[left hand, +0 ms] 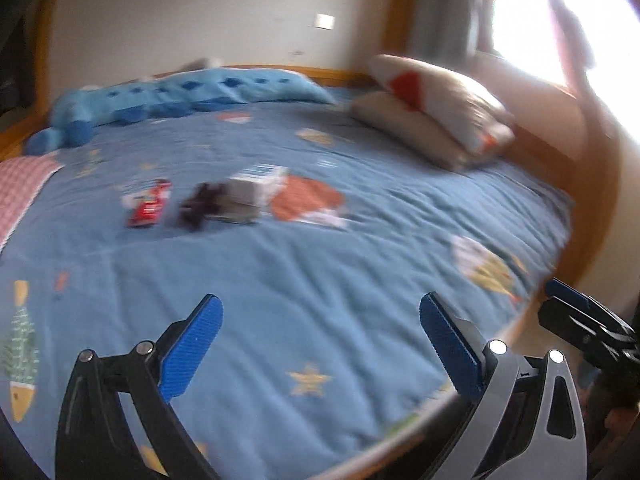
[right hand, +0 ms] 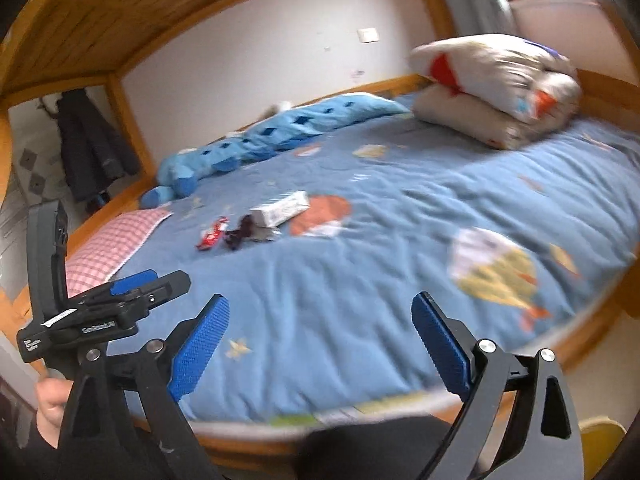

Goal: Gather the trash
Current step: 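Move both tools back over the bed toward the snack bar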

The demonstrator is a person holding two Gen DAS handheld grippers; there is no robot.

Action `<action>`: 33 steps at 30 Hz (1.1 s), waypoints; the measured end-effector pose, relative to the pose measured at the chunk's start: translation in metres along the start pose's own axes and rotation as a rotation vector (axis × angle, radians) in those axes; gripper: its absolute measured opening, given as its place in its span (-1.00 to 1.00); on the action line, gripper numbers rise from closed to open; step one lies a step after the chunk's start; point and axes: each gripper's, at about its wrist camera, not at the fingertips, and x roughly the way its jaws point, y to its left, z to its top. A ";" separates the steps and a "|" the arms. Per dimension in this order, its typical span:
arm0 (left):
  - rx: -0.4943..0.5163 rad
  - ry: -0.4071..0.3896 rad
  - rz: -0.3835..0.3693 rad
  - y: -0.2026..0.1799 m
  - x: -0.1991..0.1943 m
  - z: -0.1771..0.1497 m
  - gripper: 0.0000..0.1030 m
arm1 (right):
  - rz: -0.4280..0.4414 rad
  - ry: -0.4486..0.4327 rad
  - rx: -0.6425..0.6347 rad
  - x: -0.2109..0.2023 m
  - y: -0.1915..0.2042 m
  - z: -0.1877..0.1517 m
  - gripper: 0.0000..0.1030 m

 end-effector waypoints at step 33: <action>-0.205 0.063 0.213 0.209 0.122 0.062 0.92 | 0.073 0.116 -0.134 0.225 0.122 0.049 0.84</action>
